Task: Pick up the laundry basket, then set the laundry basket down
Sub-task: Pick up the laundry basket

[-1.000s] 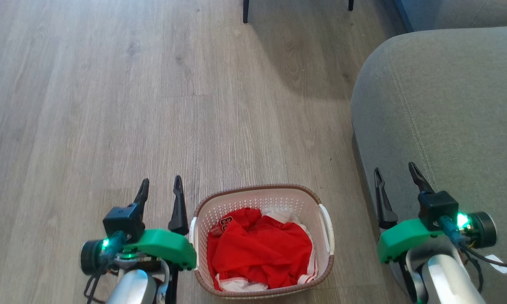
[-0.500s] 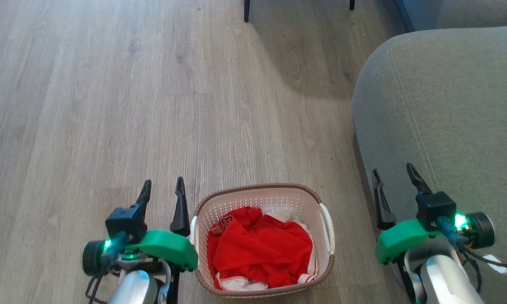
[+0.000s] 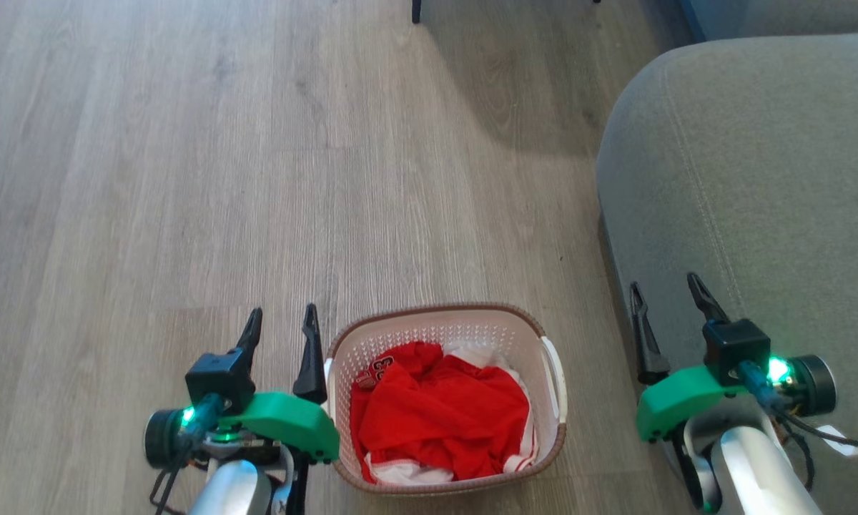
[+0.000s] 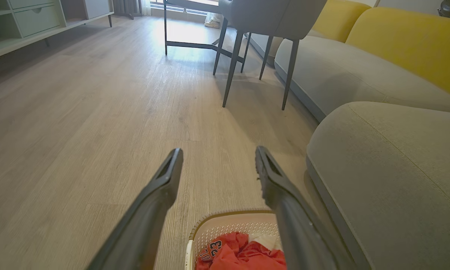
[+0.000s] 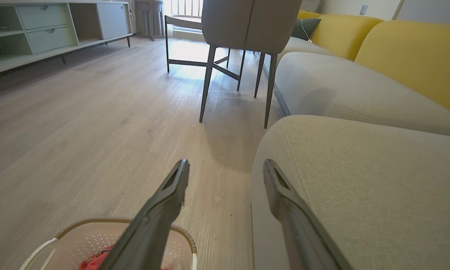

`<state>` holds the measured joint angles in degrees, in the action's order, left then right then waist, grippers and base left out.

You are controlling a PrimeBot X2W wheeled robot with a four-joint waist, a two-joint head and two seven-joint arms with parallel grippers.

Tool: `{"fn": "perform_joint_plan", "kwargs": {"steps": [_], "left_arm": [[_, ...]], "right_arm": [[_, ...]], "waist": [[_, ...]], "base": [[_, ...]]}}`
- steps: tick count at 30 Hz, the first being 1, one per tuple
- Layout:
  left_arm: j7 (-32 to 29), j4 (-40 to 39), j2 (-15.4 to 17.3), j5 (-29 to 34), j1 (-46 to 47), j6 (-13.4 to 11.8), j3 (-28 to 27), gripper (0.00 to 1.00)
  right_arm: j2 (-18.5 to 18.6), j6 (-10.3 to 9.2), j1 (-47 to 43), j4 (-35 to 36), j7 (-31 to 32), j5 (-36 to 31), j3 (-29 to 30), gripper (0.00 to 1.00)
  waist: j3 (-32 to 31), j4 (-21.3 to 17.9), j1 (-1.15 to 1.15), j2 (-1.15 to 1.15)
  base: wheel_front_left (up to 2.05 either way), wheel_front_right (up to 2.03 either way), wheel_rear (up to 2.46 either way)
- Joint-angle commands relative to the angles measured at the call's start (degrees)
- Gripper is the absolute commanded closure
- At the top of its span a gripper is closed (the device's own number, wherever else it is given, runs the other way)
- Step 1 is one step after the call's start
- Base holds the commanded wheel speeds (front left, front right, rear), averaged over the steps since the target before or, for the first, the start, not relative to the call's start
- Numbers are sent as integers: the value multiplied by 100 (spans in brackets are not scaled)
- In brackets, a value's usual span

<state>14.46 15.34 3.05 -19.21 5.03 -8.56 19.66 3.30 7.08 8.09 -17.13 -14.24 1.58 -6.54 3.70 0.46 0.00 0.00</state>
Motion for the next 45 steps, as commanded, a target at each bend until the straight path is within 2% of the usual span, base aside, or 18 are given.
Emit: {"fn": "perform_joint_plan", "kwargs": {"steps": [1,8,18,25,34,40,45], "left_arm": [[54,-158,-17,-31,326,22,-174,0],[54,115,-17,-99,563,25,-24,0],[54,972,-17,-449,1170,37,230,0],[54,1752,-17,-677,1834,179,470,0],[54,2971,-17,-980,2786,348,1112,0],[54,3938,-17,-1698,3232,486,1665,0],[54,4223,-17,-2130,3506,487,1999,0]], "right_arm": [[3,41,242,121,-75,37,-89,0],[42,41,442,-98,-76,-5,-34,0],[100,41,909,-416,-76,275,-86,0],[133,41,1493,-1079,-76,328,-166,0],[121,41,2418,-2422,-76,495,-465,0],[95,41,2760,-2968,-76,939,-754,0],[124,41,2990,-3371,-70,1139,-1022,0]], "waist": [[40,2,0,0],[529,39,0,0],[1454,90,0,0],[2199,118,0,0],[3088,139,0,0],[3463,195,0,0],[3659,216,0,0]], "base": [[0,0,0],[0,0,0],[0,0,0],[0,0,0],[0,0,0],[0,0,0],[0,0,0]]}}
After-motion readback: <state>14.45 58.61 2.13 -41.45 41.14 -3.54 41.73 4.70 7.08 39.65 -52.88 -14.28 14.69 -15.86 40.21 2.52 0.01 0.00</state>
